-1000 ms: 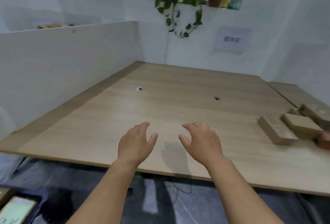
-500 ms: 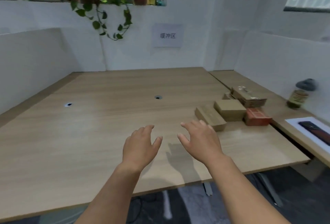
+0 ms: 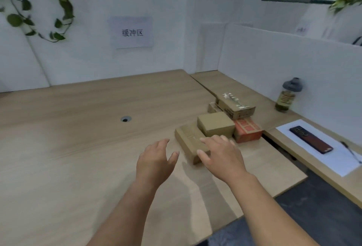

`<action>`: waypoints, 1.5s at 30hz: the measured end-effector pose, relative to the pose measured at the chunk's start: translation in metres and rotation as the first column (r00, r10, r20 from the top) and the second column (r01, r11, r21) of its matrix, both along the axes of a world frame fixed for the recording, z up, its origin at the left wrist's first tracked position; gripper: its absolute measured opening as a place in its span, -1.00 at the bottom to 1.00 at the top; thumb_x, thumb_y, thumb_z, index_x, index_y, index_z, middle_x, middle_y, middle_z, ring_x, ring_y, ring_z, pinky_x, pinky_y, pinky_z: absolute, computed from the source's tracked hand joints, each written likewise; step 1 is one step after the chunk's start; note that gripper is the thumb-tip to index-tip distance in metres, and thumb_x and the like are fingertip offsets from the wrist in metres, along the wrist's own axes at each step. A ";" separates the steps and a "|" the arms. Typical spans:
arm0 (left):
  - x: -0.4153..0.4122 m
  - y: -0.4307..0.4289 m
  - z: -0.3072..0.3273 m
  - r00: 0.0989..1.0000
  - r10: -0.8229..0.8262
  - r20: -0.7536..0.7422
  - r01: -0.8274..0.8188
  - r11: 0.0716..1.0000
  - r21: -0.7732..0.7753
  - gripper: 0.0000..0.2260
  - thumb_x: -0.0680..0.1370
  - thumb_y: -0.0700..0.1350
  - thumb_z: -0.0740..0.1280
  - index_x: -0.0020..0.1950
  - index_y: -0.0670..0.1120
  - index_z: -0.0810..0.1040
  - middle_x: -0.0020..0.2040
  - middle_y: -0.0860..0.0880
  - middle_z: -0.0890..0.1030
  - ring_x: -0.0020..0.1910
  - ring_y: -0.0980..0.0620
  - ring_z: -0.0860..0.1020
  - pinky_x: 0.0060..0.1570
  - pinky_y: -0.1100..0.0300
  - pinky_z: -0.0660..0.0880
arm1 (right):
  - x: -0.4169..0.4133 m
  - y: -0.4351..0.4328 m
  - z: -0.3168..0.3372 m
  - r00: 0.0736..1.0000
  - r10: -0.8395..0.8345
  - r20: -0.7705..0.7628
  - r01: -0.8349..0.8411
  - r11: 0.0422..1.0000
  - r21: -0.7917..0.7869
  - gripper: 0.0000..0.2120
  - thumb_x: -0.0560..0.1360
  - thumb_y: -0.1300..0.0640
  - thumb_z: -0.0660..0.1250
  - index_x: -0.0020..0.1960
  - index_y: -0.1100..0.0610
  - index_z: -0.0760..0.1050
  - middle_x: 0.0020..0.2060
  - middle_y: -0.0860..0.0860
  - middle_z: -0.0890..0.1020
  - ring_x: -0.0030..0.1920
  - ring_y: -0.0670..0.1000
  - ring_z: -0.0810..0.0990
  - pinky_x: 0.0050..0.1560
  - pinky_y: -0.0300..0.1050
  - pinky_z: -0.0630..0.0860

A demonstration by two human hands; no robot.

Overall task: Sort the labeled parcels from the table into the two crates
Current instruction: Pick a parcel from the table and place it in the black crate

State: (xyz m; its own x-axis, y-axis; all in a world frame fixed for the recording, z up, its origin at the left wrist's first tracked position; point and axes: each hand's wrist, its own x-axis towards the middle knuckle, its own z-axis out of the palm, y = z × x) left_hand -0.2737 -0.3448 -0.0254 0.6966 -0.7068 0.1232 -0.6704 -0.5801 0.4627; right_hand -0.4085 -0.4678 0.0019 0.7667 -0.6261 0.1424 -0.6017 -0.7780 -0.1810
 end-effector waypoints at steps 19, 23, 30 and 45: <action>0.035 -0.151 -0.043 0.984 0.096 -0.147 -0.078 0.989 0.122 -0.51 0.59 0.17 0.17 0.48 0.04 0.26 0.37 0.04 0.42 0.38 0.02 0.32 0.24 0.10 0.36 | 0.040 -0.180 -0.043 0.999 -0.005 -0.044 0.012 0.987 0.158 -0.57 0.61 -0.09 0.16 0.44 -0.03 0.35 0.33 -0.07 0.47 0.36 -0.01 0.35 0.35 -0.08 0.27; 0.019 -0.177 -0.052 0.968 0.177 -0.180 -0.142 0.971 0.192 -0.50 0.60 0.16 0.15 0.51 0.02 0.21 0.44 0.02 0.35 0.43 0.00 0.27 0.30 0.11 0.30 | 0.043 -0.218 -0.059 0.994 0.098 -0.053 -0.087 0.978 0.189 -0.57 0.60 -0.09 0.17 0.44 -0.02 0.36 0.33 -0.06 0.48 0.35 -0.01 0.37 0.34 -0.11 0.29; 0.002 -0.223 -0.058 0.951 0.252 -0.178 -0.211 0.951 0.225 -0.49 0.60 0.14 0.16 0.51 0.02 0.20 0.44 -0.03 0.35 0.42 -0.04 0.28 0.29 0.12 0.31 | 0.043 -0.280 -0.076 0.987 0.150 -0.065 -0.131 0.963 0.236 -0.56 0.62 -0.07 0.13 0.47 0.00 0.32 0.36 -0.02 0.45 0.36 0.03 0.34 0.39 -0.08 0.24; -0.014 -0.431 -0.038 0.945 0.028 -0.326 0.000 0.996 0.086 -0.44 0.61 0.08 0.19 0.55 -0.04 0.11 0.49 -0.01 0.29 0.44 0.00 0.28 0.38 0.12 0.27 | 0.011 -0.445 -0.081 0.990 -0.142 -0.001 0.139 0.969 0.202 -0.51 0.61 -0.05 0.17 0.46 0.14 0.29 0.32 0.10 0.41 0.33 0.12 0.30 0.26 -0.02 0.33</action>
